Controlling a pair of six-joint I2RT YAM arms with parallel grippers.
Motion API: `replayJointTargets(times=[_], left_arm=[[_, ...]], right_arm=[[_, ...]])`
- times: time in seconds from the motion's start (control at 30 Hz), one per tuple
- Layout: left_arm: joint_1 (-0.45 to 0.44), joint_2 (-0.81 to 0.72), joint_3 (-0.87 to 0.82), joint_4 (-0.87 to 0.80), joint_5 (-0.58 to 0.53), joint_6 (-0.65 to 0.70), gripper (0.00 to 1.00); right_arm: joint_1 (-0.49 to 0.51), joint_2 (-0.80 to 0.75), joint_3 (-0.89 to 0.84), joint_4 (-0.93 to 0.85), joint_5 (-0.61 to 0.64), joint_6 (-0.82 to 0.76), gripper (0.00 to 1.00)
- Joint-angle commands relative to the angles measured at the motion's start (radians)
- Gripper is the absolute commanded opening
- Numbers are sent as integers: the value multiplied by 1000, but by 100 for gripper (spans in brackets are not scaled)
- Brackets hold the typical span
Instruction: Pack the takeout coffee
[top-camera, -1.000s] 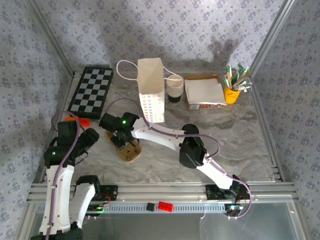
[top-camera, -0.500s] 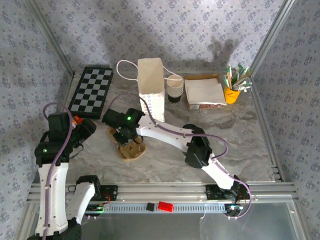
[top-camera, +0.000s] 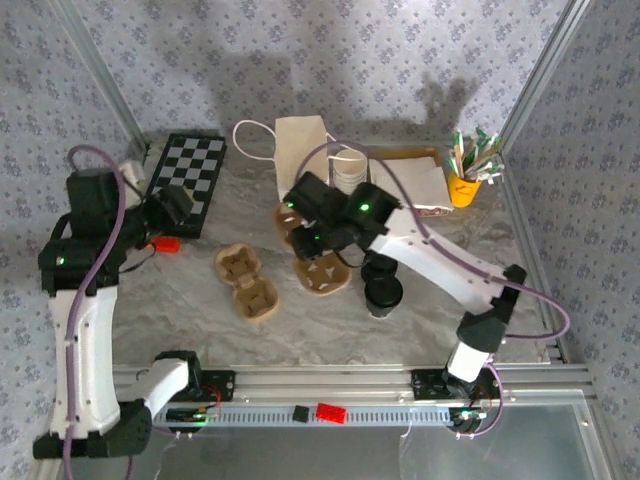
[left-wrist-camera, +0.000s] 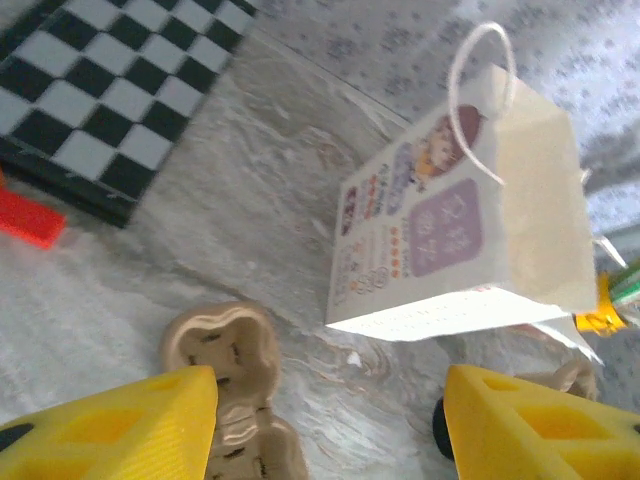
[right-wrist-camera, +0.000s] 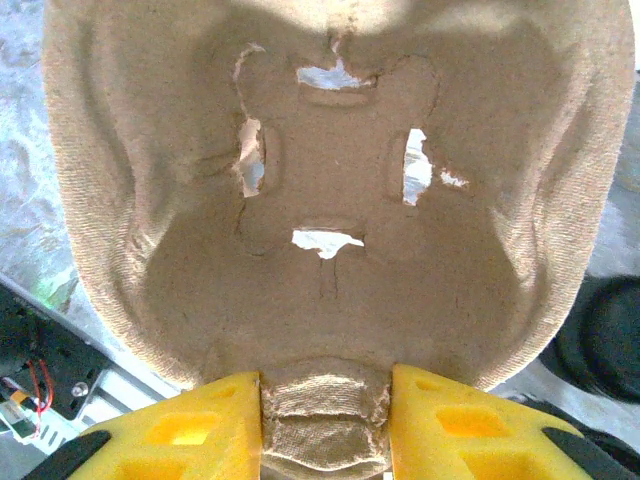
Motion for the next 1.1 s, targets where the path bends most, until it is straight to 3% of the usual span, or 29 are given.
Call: replayJointTargets(times=[0.0,0.1,0.27,0.53,0.73,0.9,1.07], left_arm=[[-142,109,92,41,-65,43,61],[-260,244,189,53,-130,79,61],[-368,517,422,0,-182,178,61],[-405,886,833,-158,-298,275,57],[-420,1108,1142,-347,-355,274,55],[-423,1154,1141,-336,-357,270,47],[-423,1176,1134,-340,-328,269,32]], right_arm=[[-66,-103,-65,-58,-25,35,36],[-133,-158,-89,-79,-47,42,35],[-204,-185,-76,-116,-47,29,35],[-280,-204,-57,-127,-71,13,35],[-305,-216,-63,-134,-77,6,35],[-316,-223,-73,-127,-85,4,34],[-319,-229,-87,-115,-93,5,34]])
